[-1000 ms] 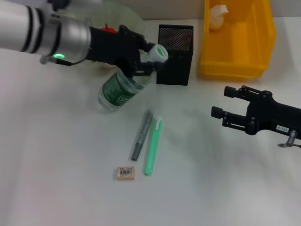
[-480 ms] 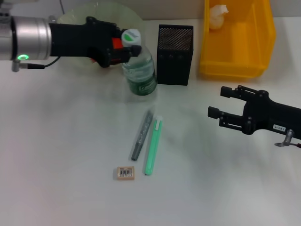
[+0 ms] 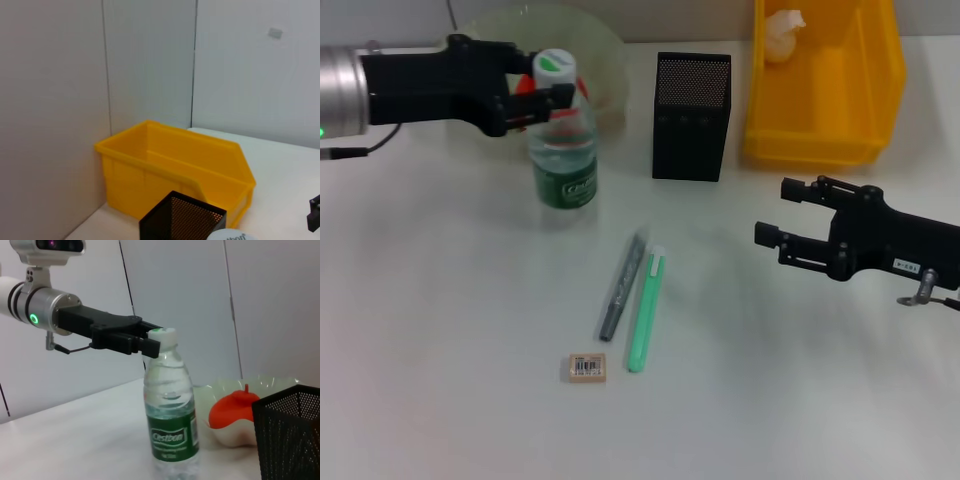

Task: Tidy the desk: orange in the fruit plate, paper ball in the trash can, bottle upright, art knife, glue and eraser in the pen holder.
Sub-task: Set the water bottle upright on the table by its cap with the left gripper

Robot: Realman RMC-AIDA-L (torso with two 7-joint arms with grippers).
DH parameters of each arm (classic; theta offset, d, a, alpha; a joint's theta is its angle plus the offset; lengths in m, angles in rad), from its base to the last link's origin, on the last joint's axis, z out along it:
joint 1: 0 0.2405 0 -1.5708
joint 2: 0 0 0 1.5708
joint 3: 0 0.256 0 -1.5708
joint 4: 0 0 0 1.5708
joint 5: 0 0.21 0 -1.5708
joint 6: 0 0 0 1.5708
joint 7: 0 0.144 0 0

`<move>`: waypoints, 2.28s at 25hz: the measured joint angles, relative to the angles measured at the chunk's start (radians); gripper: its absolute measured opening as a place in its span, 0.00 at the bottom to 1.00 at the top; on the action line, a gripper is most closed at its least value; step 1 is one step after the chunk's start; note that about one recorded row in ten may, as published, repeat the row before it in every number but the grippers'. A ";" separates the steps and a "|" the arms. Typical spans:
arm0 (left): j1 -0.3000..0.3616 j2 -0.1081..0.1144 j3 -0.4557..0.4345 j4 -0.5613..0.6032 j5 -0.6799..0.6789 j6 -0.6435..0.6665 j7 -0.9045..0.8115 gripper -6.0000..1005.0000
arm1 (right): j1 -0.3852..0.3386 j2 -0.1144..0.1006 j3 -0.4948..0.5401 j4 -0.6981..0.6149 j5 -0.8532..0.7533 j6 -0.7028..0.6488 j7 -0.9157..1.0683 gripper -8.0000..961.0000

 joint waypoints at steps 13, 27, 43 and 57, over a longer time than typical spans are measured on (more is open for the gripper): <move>0.062 0.048 -0.072 -0.010 -0.028 0.006 0.001 0.46 | 0.009 0.002 -0.001 -0.002 0.000 0.001 0.000 0.77; 0.070 0.077 -0.118 -0.064 -0.029 -0.050 0.048 0.47 | 0.011 0.001 -0.002 0.000 0.000 -0.003 0.000 0.77; 0.074 0.076 -0.119 -0.078 -0.021 -0.097 0.062 0.48 | 0.014 0.001 -0.003 -0.001 0.000 -0.003 0.011 0.77; 0.086 0.065 -0.119 -0.076 -0.024 -0.117 0.062 0.53 | 0.013 0.001 -0.003 -0.002 0.000 0.000 0.013 0.77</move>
